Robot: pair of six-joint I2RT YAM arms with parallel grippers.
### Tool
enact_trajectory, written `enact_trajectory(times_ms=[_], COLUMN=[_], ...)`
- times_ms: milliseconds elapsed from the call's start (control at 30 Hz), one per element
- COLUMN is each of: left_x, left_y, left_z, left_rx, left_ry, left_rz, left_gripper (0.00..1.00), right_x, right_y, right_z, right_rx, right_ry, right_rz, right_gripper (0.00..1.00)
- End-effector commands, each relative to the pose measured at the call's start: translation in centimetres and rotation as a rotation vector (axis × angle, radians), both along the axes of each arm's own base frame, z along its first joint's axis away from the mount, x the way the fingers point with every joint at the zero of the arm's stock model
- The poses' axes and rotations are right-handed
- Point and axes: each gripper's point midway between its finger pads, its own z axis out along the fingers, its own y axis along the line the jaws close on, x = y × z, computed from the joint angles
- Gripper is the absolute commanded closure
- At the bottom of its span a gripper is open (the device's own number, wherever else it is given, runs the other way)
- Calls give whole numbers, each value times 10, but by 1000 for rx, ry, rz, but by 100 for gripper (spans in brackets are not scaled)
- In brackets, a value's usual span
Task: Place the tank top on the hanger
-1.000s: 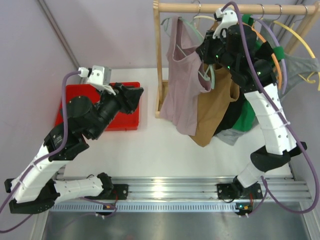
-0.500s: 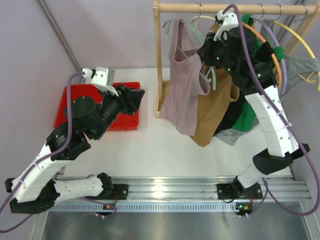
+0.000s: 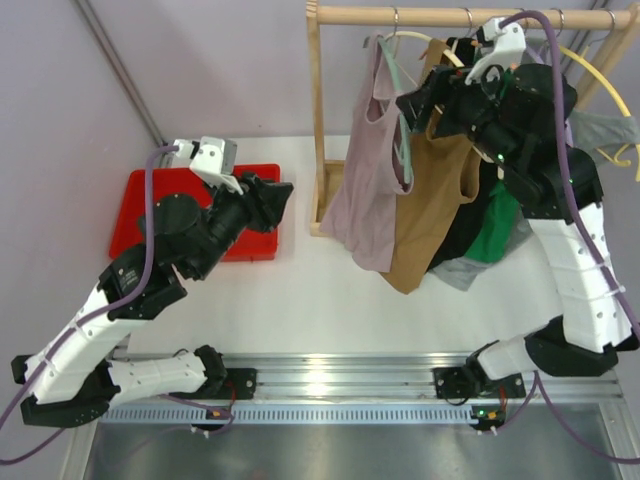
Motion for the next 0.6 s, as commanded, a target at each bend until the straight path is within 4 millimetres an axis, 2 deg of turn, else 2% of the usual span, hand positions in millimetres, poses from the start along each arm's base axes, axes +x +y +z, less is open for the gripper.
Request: enact_trajectory(times_ms=[0, 67, 133, 200, 233, 267, 300, 333, 367, 400, 433, 500, 533, 567], left_x=[-1, 1, 0, 0, 1, 1, 2, 1, 1, 1, 2, 1, 2, 1], left_y=[-2, -3, -3, -4, -5, -5, -6, -7, -9, -11, -14, -16, -20, -20], left_z=[4, -1, -2, -11, -15, -22, -27, -29, -40, -43, -57, -70, -87, -94], left_rx=[-33, -24, -26, -19, -17, -9, -3, -11, -1, -4, 7, 7, 12, 7], left_ry=[-8, -3, -2, 10, 18, 28, 36, 40, 55, 59, 83, 102, 130, 141], left_rz=[-9, -6, -8, -9, -8, -6, -6, -8, -15, -20, -22, -25, -25, -29], left_gripper=[57, 57, 57, 57, 57, 57, 57, 57, 57, 57, 57, 57, 57, 57], right_x=[-46, -67, -82, -101, -120, -119, -123, -138, -134, -137, -142, -146, -150, -152], right_y=[2, 8, 17, 12, 0, 2, -2, -13, -11, -14, -20, -25, -29, -30], right_z=[33, 31, 13, -7, -5, -33, -43, -45, -77, -90, -114, -135, -154, -162], right_rx=[97, 110, 104, 114, 136, 124, 124, 138, 114, 104, 90, 77, 68, 66], right_ry=[-57, -30, 16, 32, 3, 60, 71, 53, 116, 133, 161, 182, 201, 211], right_rz=[137, 213, 271, 282, 282, 280, 273, 268, 255, 252, 236, 217, 214, 214], right_gripper=[21, 21, 21, 19, 18, 18, 18, 17, 17, 17, 17, 15, 14, 12])
